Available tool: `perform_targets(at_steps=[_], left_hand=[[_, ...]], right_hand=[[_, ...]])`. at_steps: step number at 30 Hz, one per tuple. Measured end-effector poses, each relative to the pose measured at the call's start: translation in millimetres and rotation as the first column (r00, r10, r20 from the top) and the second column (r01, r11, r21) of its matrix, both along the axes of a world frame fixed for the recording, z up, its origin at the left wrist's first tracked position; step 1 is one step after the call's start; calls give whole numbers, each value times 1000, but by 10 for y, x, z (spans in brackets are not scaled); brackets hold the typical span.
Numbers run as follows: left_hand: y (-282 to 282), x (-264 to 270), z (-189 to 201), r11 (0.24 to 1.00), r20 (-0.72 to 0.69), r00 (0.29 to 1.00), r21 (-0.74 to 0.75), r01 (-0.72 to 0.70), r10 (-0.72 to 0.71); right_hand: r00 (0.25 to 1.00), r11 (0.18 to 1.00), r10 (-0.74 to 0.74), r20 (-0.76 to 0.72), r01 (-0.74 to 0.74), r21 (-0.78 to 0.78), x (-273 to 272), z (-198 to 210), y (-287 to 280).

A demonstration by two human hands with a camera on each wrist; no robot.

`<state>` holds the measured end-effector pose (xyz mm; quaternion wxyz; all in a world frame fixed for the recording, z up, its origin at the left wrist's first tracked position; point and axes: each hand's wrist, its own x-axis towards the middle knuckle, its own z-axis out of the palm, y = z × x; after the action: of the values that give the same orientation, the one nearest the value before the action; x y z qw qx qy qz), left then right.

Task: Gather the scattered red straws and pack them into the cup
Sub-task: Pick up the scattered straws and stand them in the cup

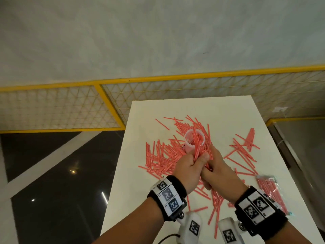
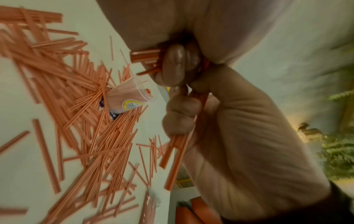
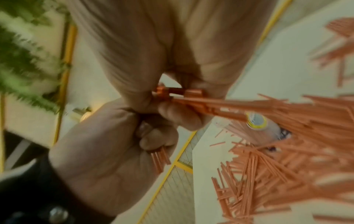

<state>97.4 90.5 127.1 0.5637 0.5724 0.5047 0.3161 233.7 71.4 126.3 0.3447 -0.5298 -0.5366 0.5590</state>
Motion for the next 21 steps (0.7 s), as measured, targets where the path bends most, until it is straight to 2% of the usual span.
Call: perform_targets(at_steps=[2, 5, 8, 10, 13, 15, 18, 21], left_hand=[[31, 24, 17, 999, -51, 998, 35, -23, 25], [59, 69, 104, 995, -98, 993, 82, -56, 64], [83, 106, 75, 988, -109, 991, 145, -61, 78], [85, 135, 53, 986, -91, 990, 140, -93, 106], [130, 130, 55, 982, 73, 982, 53, -180, 176], [147, 103, 88, 977, 117, 976, 92, -194, 183], [102, 66, 162, 970, 198, 961, 103, -218, 195], [70, 36, 124, 977, 190, 966, 81, -195, 177]], right_hand=[[999, 993, 42, 21, -39, -113, 53, -62, -21], [989, 958, 140, -51, -148, -245, 33, -169, -106], [980, 933, 113, -166, -162, -321, -57, -233, -152], [967, 924, 78, -244, -162, -345, -101, -232, -142], [937, 912, 48, -347, -183, -368, -130, -181, -83], [924, 907, 44, -381, -197, -372, -118, -143, -46], [922, 924, 16, -387, -161, -346, -86, -122, 14], [946, 957, 4, -324, -98, -274, -89, -131, 86]])
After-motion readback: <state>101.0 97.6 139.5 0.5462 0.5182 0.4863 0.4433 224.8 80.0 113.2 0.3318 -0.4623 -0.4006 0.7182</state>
